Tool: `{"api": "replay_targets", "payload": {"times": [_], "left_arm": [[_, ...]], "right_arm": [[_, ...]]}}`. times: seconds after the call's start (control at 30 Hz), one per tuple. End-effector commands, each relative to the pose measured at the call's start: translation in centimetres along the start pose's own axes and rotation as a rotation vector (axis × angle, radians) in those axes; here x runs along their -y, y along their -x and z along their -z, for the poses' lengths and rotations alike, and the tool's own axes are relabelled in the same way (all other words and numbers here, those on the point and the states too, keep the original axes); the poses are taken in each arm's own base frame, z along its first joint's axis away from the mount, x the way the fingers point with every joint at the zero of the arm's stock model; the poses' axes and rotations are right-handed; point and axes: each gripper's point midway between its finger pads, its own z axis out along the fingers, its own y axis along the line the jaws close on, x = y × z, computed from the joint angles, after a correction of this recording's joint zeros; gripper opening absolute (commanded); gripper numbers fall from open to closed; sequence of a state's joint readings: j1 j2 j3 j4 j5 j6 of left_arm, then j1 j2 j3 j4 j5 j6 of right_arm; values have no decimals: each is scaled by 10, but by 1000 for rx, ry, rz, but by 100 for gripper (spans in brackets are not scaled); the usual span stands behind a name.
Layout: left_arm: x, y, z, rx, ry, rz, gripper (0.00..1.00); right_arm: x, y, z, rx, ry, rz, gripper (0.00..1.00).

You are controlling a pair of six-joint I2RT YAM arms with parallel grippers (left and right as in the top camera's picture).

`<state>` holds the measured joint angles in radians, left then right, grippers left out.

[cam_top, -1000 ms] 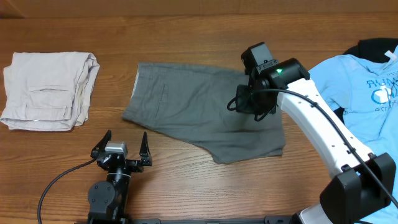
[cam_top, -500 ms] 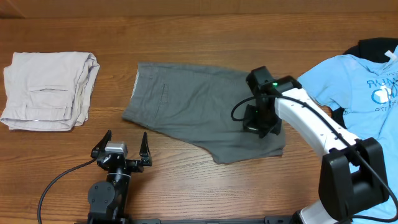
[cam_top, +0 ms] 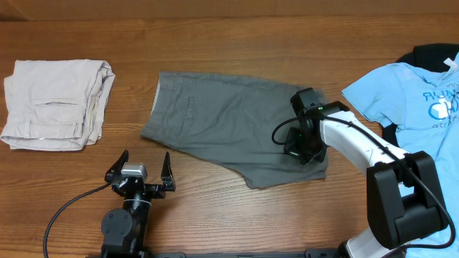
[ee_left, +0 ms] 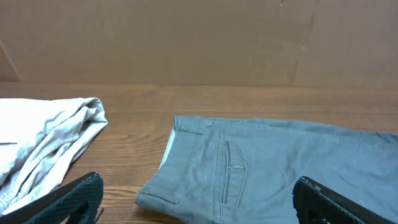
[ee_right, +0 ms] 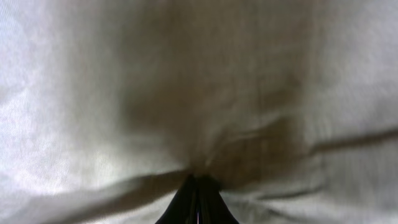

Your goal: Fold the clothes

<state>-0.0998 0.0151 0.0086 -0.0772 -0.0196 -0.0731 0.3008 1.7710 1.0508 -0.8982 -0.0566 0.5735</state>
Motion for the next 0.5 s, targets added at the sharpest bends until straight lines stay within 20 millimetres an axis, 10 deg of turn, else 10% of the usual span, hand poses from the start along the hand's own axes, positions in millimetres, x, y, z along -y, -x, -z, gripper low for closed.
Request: {"api": "replay_targets", "payload": {"times": [0.0, 0.47], "left_arm": [[0, 1, 0, 10, 0, 9, 100], [0, 1, 0, 10, 0, 9, 100]], "right_arm": [[12, 2, -10, 15, -38, -27, 4], [24, 28, -19, 124, -32, -140, 4]]}}
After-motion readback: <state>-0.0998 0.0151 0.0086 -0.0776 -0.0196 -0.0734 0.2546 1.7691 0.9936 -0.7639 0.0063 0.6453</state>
